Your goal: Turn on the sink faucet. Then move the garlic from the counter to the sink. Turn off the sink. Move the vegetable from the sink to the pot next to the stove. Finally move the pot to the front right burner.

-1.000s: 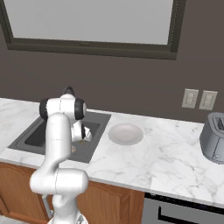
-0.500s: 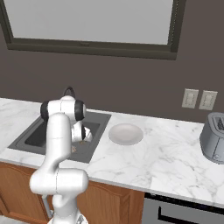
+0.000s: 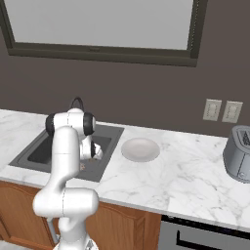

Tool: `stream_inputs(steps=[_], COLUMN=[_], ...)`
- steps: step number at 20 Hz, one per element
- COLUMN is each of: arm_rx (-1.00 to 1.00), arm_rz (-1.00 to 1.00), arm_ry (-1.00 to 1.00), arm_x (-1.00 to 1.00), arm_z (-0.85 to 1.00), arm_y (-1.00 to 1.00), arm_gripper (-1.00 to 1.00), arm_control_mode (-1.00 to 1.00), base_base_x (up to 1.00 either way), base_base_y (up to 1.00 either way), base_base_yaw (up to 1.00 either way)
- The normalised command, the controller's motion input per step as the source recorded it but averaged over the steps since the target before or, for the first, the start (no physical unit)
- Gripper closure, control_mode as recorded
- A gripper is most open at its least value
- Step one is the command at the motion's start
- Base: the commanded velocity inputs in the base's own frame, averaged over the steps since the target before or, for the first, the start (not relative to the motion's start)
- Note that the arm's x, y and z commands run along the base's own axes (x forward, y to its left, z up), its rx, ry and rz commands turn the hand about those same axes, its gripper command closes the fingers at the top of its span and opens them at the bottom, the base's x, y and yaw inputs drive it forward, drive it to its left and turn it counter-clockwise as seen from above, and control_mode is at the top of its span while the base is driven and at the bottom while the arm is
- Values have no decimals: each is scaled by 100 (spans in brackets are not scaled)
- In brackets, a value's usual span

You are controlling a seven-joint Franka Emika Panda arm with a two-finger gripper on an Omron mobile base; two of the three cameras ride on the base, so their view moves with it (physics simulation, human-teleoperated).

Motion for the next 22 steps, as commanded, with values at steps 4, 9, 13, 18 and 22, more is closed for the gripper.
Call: stream_inputs(steps=[4,9,13,18,22], arm_rx=[0,0,0,0,0], arm_rz=[0,0,0,0,0], arm_ry=[1,0,0,0,1], arm_x=[5,5,0,2,5], arm_z=[-8,-11,-19,-16,-16], arm_y=[0,0,0,0,0], arm_gripper=[-100,-100,-100,-100,-100], arm_control_mode=[-100,-100,-100,-100,-100], base_base_x=[0,0,0,0,0], base_base_y=[0,0,0,0,0], base_base_yaw=[0,0,0,0,0])
